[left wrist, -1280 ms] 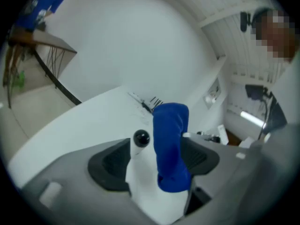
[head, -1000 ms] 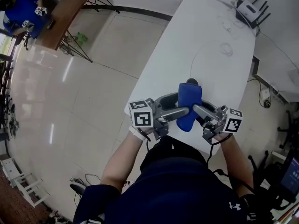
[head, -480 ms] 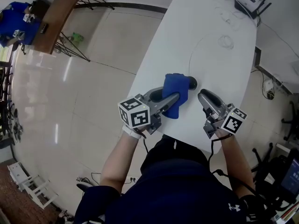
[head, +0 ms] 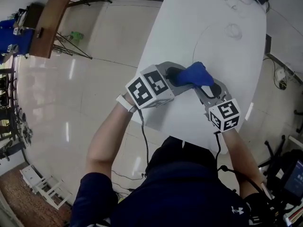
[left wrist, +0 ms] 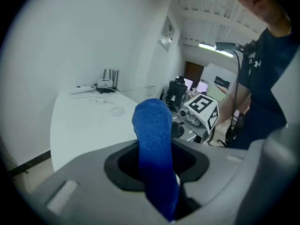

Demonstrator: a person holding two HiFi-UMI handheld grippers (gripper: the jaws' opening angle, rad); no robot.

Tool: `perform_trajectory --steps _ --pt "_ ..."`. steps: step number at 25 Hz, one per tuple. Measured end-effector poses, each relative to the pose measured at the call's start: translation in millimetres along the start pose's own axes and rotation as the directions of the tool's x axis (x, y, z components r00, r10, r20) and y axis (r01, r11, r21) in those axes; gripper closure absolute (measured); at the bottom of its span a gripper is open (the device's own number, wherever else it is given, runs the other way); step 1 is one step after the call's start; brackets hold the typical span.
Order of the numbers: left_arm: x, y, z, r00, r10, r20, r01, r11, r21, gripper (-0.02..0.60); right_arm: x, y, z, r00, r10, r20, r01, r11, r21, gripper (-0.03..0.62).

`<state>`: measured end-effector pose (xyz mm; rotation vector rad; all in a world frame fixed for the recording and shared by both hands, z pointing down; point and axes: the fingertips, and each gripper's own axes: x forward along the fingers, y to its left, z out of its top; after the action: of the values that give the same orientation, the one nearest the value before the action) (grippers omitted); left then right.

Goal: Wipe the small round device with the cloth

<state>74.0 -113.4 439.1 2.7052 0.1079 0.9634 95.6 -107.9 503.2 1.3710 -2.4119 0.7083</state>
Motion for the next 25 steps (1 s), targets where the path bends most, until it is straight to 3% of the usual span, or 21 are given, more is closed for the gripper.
perform_trajectory --steps 3,5,9,11,13,16,18,20,22,23,25 --pt "19.9 -4.8 2.6 0.978 -0.168 -0.123 0.174 0.984 0.042 0.440 1.6 0.3 -1.3 1.000 -0.012 -0.002 0.012 0.999 -0.049 0.428" --pt "30.2 4.2 -1.9 0.958 -0.239 -0.158 0.245 0.969 0.020 0.440 1.7 1.1 -1.9 1.000 -0.010 -0.002 0.010 0.998 -0.058 0.428" --pt "39.6 30.0 -11.3 0.929 -0.354 -0.111 0.338 0.931 -0.138 0.441 1.0 2.4 -2.0 1.000 0.009 0.006 -0.009 0.999 -0.039 0.427" --pt "41.6 43.1 -17.0 0.917 -0.395 -0.055 0.372 0.897 -0.238 0.441 0.2 2.4 -0.6 1.000 0.013 0.017 -0.012 1.000 -0.024 0.428" --pt "43.6 52.9 -22.8 0.897 -0.442 0.028 0.424 0.839 -0.343 0.440 -0.7 2.2 0.4 0.999 0.014 0.031 -0.014 1.000 -0.006 0.428" --pt "50.2 69.4 -37.4 0.866 -0.466 0.182 0.491 0.721 -0.489 0.440 -2.4 0.0 1.0 0.998 0.026 0.056 -0.028 0.998 0.052 0.436" --pt "57.6 78.3 -55.5 0.860 -0.446 0.249 0.501 0.645 -0.577 0.442 -3.7 -1.8 0.6 0.997 0.038 0.067 -0.044 0.995 0.091 0.441" --pt "66.5 81.5 -77.1 0.870 -0.421 0.255 0.478 0.599 -0.643 0.443 -4.2 -2.7 0.3 0.997 0.043 0.065 -0.049 0.995 0.091 0.441" --pt "73.9 84.7 -93.0 0.891 -0.391 0.231 0.436 0.596 -0.674 0.443 -3.6 -3.1 0.2 0.997 0.043 0.057 -0.047 0.996 0.075 0.441" --pt "76.0 86.5 -96.6 0.903 -0.372 0.216 0.413 0.610 -0.677 0.448 -3.2 -3.5 -0.1 0.998 0.043 0.052 -0.047 0.997 0.068 0.441" --pt "79.3 87.8 -100.0 0.929 -0.331 0.167 0.354 0.660 -0.663 0.448 -3.3 -3.9 -1.8 0.998 0.042 0.044 -0.045 0.997 0.058 0.441"
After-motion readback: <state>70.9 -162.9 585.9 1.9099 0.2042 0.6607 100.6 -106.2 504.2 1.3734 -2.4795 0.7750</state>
